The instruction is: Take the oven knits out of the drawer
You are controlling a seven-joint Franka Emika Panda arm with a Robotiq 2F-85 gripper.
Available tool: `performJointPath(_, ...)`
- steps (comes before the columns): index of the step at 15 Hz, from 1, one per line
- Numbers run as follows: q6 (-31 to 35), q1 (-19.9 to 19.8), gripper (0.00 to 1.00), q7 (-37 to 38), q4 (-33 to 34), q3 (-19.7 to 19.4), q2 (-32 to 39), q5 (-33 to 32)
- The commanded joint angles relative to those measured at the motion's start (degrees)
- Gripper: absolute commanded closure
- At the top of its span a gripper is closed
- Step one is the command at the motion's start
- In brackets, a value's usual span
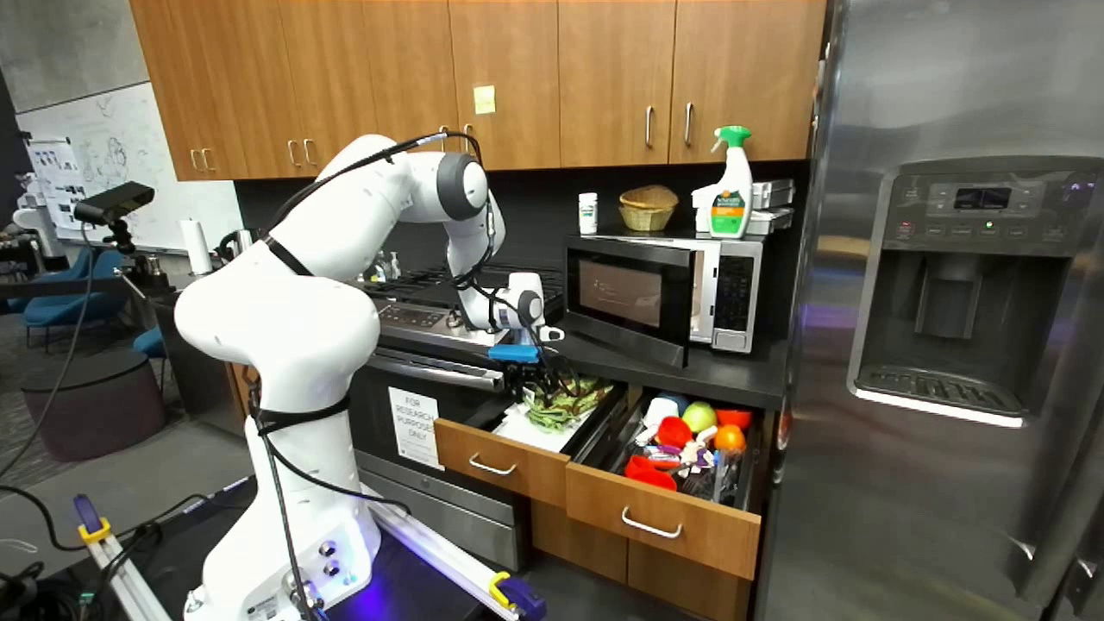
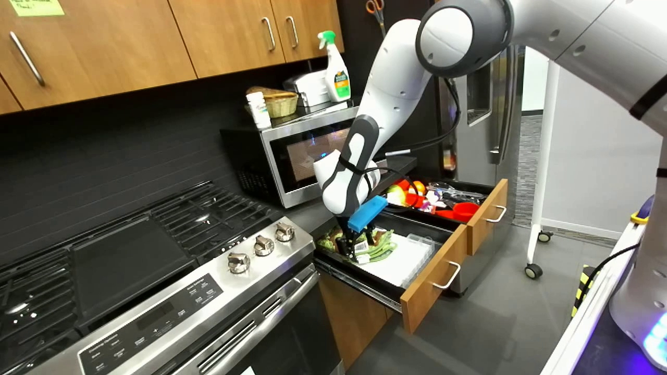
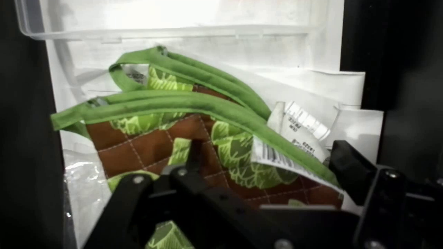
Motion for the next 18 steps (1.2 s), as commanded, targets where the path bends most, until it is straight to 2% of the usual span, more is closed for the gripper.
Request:
performJointPath(1, -0.3, 0.9, 0.39, 2.1, 1.8, -1.0, 1.2, -0.7)
performJointPath(9, -0.6, 1.5, 0.94, 4.2, 2.1, -1.3, 0.8, -0.6)
performJointPath(11, -1.0, 1.5, 0.93, 4.6, 2.0, -1.4, 0.4, -0.5)
performJointPath(14, -1.6, 1.9, 1.0, 5.6, 1.7, -2.0, -0.6, -0.9)
performJointPath(18, -2.6, 1.7, 0.98, 5.7, 1.2, -1.6, -2.0, -0.5)
